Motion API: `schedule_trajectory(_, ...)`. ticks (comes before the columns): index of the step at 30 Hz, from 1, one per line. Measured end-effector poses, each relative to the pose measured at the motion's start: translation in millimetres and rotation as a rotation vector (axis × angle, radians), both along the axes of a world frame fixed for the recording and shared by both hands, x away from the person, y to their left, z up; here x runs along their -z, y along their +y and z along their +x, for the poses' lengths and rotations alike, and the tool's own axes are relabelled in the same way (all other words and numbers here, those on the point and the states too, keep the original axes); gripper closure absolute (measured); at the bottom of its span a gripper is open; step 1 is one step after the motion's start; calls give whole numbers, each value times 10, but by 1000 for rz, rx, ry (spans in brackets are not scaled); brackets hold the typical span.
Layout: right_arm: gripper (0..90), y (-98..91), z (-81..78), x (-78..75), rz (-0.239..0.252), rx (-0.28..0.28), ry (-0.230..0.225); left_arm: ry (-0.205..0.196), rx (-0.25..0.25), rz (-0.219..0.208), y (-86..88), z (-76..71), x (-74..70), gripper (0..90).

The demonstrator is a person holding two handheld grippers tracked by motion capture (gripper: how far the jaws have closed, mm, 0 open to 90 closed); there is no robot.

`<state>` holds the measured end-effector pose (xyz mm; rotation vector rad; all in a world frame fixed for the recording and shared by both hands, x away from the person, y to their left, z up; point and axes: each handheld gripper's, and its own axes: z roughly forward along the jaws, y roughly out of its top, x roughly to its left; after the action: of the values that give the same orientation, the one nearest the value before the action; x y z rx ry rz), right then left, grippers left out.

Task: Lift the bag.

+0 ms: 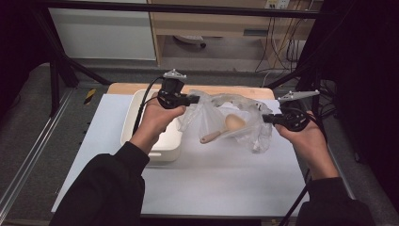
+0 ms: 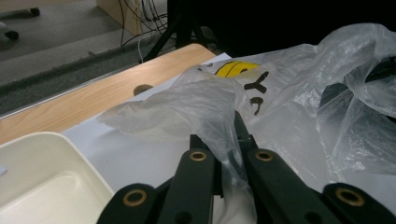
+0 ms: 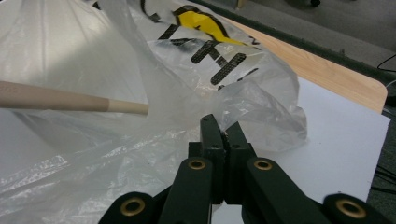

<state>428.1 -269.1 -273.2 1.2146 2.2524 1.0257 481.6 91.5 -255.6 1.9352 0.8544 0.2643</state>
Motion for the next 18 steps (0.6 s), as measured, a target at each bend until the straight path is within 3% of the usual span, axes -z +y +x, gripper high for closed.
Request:
schedule_trajectory(12,900,-78,159,-178,29,33,11,2,-52,-65,336,102,-285,900)
schedule_trajectory(18,900,-115,183,-266,37,39,6,13,-53,-95,410,135,-365,900)
